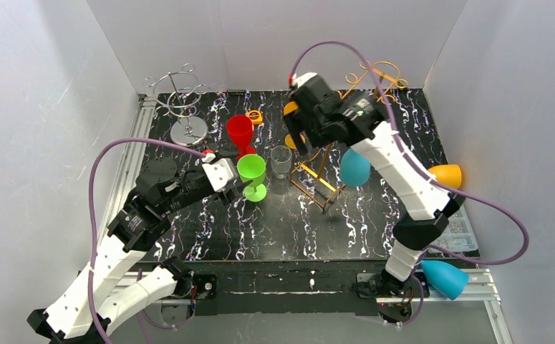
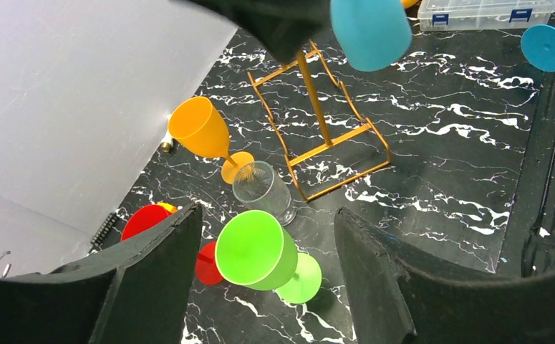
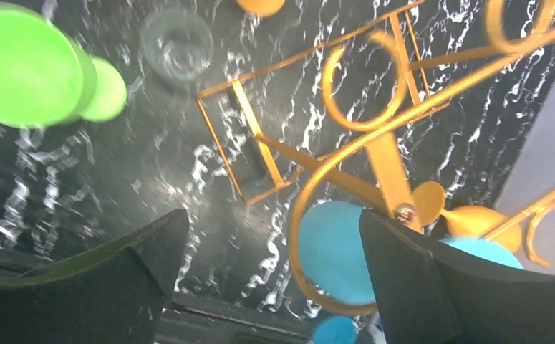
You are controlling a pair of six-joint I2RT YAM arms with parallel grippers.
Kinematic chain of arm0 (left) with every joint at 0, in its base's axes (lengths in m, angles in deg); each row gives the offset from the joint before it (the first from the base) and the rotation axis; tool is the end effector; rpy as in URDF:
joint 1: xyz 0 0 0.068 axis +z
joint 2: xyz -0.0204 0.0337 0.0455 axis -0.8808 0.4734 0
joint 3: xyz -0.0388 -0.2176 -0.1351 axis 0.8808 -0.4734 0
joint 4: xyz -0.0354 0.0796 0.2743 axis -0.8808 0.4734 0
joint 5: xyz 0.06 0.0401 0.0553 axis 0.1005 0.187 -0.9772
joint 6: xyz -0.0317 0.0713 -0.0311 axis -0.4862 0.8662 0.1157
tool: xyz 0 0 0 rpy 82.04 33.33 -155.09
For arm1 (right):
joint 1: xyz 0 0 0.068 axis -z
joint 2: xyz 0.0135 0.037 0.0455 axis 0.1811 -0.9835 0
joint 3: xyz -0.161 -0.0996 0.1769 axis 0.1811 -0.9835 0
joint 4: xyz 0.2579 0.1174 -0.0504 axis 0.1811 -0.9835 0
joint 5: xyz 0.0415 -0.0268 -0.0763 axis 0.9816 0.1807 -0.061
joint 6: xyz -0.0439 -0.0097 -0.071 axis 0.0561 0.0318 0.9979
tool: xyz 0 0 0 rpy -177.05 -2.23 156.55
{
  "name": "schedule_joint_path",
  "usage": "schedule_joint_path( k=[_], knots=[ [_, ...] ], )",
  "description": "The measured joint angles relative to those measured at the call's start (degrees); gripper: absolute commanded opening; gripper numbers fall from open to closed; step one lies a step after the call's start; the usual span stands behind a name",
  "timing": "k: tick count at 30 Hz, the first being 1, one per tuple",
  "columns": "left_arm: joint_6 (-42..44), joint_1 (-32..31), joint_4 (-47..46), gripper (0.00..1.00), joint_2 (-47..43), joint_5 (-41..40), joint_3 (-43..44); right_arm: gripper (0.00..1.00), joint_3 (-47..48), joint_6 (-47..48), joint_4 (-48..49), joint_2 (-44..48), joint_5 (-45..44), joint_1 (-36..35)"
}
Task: Place the wine glass upside down on the wine glass rack
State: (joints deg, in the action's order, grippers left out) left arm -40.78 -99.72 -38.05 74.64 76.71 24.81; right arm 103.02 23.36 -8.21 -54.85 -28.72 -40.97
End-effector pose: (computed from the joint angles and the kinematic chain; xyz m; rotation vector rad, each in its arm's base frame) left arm 0.1593 -0.1558 0.4176 1.0552 1.1751 -0.4335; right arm 0.2569 0.2630 0.4200 -0.6238 2.2618 -0.1398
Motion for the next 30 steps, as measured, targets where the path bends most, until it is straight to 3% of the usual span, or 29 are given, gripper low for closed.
schedule_joint_path(
  k=[8, 14, 18, 24, 30],
  knots=[
    [0.0, 0.0, 0.0, 0.67, -0.3, -0.3, -0.2, 0.98, 8.6, -4.0, 2.9, 1.9, 4.2, 8.2],
    [0.0, 0.0, 0.0, 0.67, -0.8, -0.7, -0.2, 0.98, 9.9, -4.5, 4.6, 1.6, 5.9, 8.6],
    [0.1, 0.0, 0.1, 0.67, -0.9, -0.7, -0.2, 0.92, 9.8, -5.4, 5.8, 1.8, 5.9, 10.5],
    [0.2, 0.0, -1.1, 0.67, 1.4, 0.5, -0.2, 0.91, -1.5, -8.7, 10.7, 11.8, 0.8, 19.3],
    [-0.5, 0.0, -3.2, 0.67, 6.5, 2.1, 0.1, 0.92, -12.2, -12.3, 12.6, 26.7, -8.1, 20.5]
  ],
)
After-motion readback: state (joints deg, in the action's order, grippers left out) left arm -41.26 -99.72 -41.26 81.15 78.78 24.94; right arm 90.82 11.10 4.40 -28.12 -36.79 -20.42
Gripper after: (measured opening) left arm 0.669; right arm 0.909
